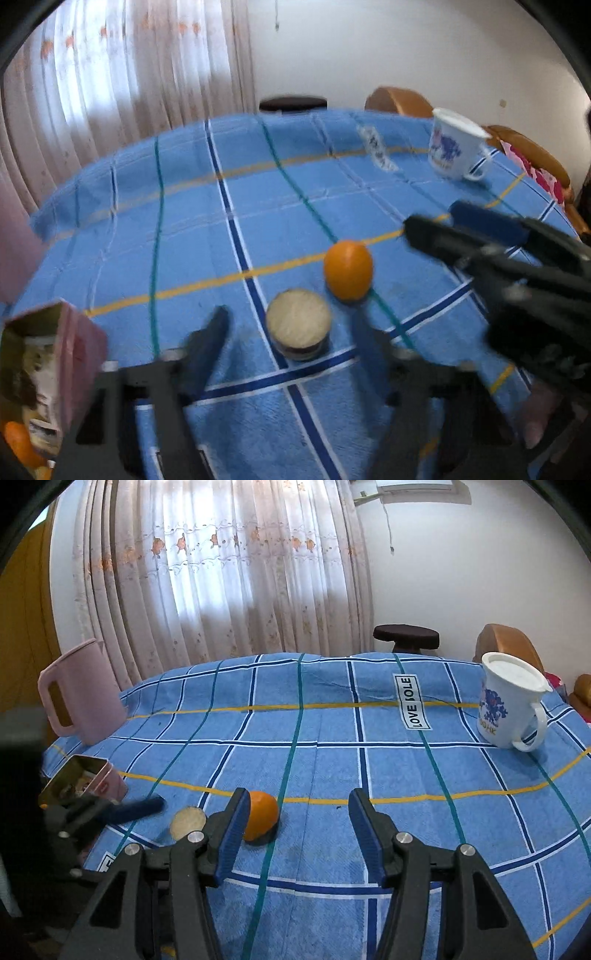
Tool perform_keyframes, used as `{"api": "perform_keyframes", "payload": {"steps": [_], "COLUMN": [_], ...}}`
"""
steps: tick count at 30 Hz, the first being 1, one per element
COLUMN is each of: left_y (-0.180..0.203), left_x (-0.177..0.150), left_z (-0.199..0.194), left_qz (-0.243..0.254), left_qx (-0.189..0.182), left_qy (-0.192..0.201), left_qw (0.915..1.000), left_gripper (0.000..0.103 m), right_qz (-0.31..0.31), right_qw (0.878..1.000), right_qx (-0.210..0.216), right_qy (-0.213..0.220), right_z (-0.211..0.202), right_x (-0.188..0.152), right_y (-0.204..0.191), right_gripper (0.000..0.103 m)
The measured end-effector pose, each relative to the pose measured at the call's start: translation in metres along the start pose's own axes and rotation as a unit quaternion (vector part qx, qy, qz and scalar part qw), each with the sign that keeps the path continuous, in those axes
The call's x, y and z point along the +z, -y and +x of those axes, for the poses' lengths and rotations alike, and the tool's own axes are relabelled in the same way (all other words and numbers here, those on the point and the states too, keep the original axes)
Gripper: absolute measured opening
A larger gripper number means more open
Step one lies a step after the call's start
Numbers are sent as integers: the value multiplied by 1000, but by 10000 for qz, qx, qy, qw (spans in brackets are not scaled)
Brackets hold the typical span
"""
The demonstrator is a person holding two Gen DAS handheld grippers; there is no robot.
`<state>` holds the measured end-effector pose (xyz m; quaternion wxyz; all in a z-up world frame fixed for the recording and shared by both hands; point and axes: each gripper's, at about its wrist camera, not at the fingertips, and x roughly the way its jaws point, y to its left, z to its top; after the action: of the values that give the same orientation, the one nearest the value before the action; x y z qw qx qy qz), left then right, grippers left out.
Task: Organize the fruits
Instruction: 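Grasp a tan-topped round cake with the left gripper while the right grasps a small orange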
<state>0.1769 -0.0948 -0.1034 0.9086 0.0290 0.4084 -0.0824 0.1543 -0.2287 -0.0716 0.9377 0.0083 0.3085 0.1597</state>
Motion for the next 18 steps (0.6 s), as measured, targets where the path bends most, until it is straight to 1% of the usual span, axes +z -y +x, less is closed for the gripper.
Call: {"api": "perform_keyframes", "payload": {"steps": [1,2,6,10,11,13,15,16,17,18], "left_y": [-3,-5,-16,-35,-38,-43,-48,-51,-56,-58], "left_x": [0,-1,-3,-4,-4,-5,-7,-7,-7,-8], "left_z": [0,-1,-8,-11,-12,-13,-15,-15,-17,-17], "left_qz": [-66,-114,-204,-368,-383,-374,-410,-463,-552,-603], "left_qx": [-161,-210,-90,-60,-65,-97,-215,-217,-206,-256], "left_qy": [-6,16,186,226,250,260,280,297,326,352], "left_qw": [9998,9997,9996,9990,9989,9989,9985,9982,9977,9972], "left_gripper": [37,36,36,36,36,36,36,36,36,36], "right_qz": [7,18,41,-51,-77,-127,-97,-108,-144,-163], "right_qw": [10000,10000,9996,9987,9984,9978,9972,9970,9966,9961], "right_qx": [5,35,150,261,299,244,299,295,260,275], "right_qy": [-4,-31,-216,-426,-474,-605,-683,-714,-769,-823], "right_z": [1,3,17,33,37,45,49,50,52,54], "right_x": [0,2,6,7,7,5,5,5,4,4], "right_y": [0,-1,-7,-19,-23,-28,-29,-30,-32,-33], "right_gripper": [57,57,57,57,57,57,57,57,57,50]}}
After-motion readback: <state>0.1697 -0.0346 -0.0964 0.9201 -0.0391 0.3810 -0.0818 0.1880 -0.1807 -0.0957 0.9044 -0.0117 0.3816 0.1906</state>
